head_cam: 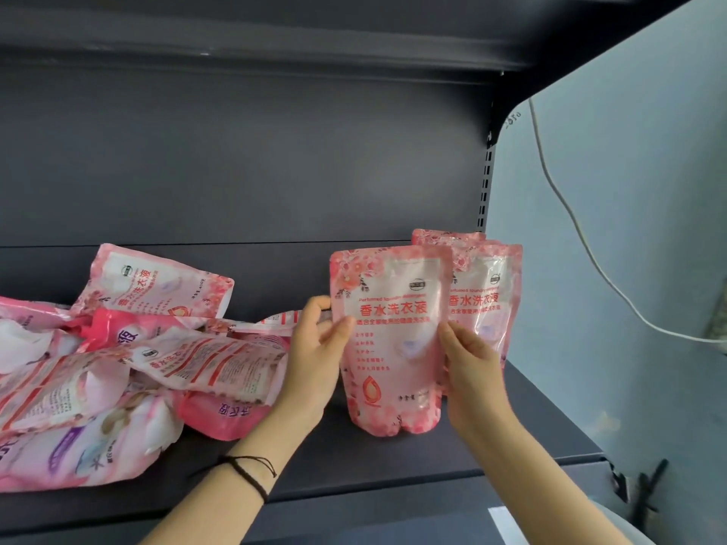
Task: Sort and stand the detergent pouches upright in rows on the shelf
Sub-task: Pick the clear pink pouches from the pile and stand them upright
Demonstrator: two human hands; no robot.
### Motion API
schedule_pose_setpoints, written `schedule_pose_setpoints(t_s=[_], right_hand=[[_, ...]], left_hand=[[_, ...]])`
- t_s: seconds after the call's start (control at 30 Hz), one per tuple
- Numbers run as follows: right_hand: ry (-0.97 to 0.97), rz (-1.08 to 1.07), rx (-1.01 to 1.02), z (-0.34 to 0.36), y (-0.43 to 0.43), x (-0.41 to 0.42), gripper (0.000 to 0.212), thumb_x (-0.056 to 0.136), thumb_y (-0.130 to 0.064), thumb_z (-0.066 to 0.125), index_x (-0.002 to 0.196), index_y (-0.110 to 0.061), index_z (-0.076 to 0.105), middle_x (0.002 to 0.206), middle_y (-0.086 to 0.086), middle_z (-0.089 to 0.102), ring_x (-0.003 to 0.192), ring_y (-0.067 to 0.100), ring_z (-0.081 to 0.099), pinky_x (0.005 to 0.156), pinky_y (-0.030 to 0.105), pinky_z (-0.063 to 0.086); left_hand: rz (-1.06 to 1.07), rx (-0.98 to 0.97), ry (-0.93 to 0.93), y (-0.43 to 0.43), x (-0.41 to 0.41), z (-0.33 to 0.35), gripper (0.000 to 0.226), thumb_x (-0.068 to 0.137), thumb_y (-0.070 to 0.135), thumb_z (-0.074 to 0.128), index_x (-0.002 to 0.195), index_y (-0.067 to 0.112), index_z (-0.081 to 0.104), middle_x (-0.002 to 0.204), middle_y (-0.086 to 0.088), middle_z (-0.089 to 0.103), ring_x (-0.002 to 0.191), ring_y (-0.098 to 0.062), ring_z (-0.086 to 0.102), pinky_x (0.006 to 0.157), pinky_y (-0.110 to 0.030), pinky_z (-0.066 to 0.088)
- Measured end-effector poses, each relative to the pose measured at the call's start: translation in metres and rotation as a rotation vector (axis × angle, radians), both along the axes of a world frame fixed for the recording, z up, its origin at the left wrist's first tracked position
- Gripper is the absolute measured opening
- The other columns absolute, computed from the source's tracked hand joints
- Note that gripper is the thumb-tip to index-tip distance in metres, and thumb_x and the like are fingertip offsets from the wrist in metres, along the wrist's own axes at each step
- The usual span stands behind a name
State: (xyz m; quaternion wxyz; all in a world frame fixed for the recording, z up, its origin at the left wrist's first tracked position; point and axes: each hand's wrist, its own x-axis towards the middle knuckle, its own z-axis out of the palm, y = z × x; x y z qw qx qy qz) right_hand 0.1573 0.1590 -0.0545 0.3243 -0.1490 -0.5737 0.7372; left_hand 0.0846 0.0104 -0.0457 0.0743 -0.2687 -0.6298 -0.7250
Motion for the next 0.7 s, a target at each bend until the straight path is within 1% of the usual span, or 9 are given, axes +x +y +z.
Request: schedule_pose_setpoints(t_s=[0.07,0.2,0.33,0.37,0.43,0.53,0.57,0.63,0.7], right_hand=[[0.024,-0.019,-0.005,-0.002,0.018,0.019,0.023,0.099,-0.020,0.050,0.090,-0.016,0.072,0.085,-0.001,0.075,0.083,0.017,0.068,0.070,0.032,0.052],[0.059,-0.058,-0.007,-0.006,0.050,0.044,0.025,0.100,-0.019,0.047,0.091,-0.013,0.070,0.078,-0.002,0.072,0.067,0.010,0.066,0.055,0.021,0.049],[0.034,-0.136,0.083,-0.008,0.080,0.054,0.024,0.099,-0.018,0.048,0.089,-0.014,0.069,0.078,-0.002,0.071,0.075,0.017,0.064,0.065,0.030,0.050],[0.007,-0.173,0.178,-0.008,0.088,0.057,0.023,0.099,-0.017,0.049,0.087,-0.015,0.069,0.077,-0.002,0.071,0.076,0.020,0.063,0.069,0.035,0.051],[-0.175,-0.239,0.544,-0.006,0.106,0.067,0.022,0.096,-0.023,0.052,0.083,-0.017,0.068,0.077,-0.001,0.071,0.079,0.027,0.066,0.076,0.043,0.052],[-0.751,-0.212,1.191,0.009,0.115,0.088,0.037,0.092,-0.052,0.045,0.078,-0.022,0.061,0.076,-0.005,0.067,0.075,0.023,0.063,0.068,0.035,0.051],[-0.860,-0.172,1.328,0.016,0.113,0.092,0.040,0.090,-0.056,0.042,0.078,-0.023,0.061,0.079,-0.006,0.066,0.075,0.020,0.063,0.067,0.032,0.051],[-0.887,-0.040,1.487,0.030,0.099,0.094,0.038,0.091,-0.055,0.041,0.081,-0.024,0.061,0.083,-0.009,0.066,0.078,0.015,0.064,0.068,0.027,0.051],[-0.790,0.115,1.601,0.040,0.073,0.088,0.031,0.092,-0.054,0.041,0.088,-0.031,0.062,0.087,-0.016,0.064,0.079,0.008,0.063,0.072,0.023,0.052]], left_hand=[[-0.094,0.010,-0.026,0.021,0.013,-0.001,0.012,0.093,0.012,0.057,0.102,0.020,0.057,0.090,0.012,0.074,0.086,-0.002,0.069,0.068,-0.017,0.054],[-0.216,0.043,-0.103,0.060,0.029,-0.001,0.012,0.093,0.012,0.058,0.103,0.020,0.058,0.094,0.002,0.075,0.087,-0.008,0.071,0.067,-0.018,0.055],[-0.291,0.008,-0.110,0.089,0.038,0.000,0.013,0.094,0.013,0.057,0.106,0.018,0.058,0.101,-0.002,0.073,0.093,-0.009,0.070,0.072,-0.018,0.054],[-0.304,-0.016,-0.105,0.092,0.038,0.000,0.014,0.094,0.014,0.057,0.107,0.019,0.058,0.103,-0.001,0.073,0.095,-0.009,0.069,0.074,-0.018,0.055],[-0.304,-0.124,-0.054,0.090,0.033,0.000,0.016,0.095,0.019,0.056,0.111,0.021,0.058,0.109,0.003,0.072,0.100,-0.006,0.067,0.082,-0.021,0.055],[-0.217,-0.446,0.146,0.069,0.021,0.004,0.020,0.096,0.028,0.055,0.114,0.024,0.060,0.111,0.012,0.069,0.103,0.002,0.063,0.091,-0.025,0.053],[-0.163,-0.576,0.233,0.059,0.017,0.008,0.019,0.096,0.031,0.054,0.112,0.026,0.061,0.107,0.016,0.068,0.100,0.005,0.062,0.091,-0.023,0.052],[-0.057,-0.825,0.410,0.033,0.011,0.018,0.016,0.095,0.038,0.053,0.106,0.031,0.062,0.102,0.019,0.066,0.095,0.006,0.060,0.087,-0.022,0.051],[0.078,-1.063,0.632,0.010,0.006,0.031,0.019,0.093,0.046,0.050,0.102,0.034,0.061,0.100,0.020,0.064,0.093,0.003,0.058,0.083,-0.025,0.049]])
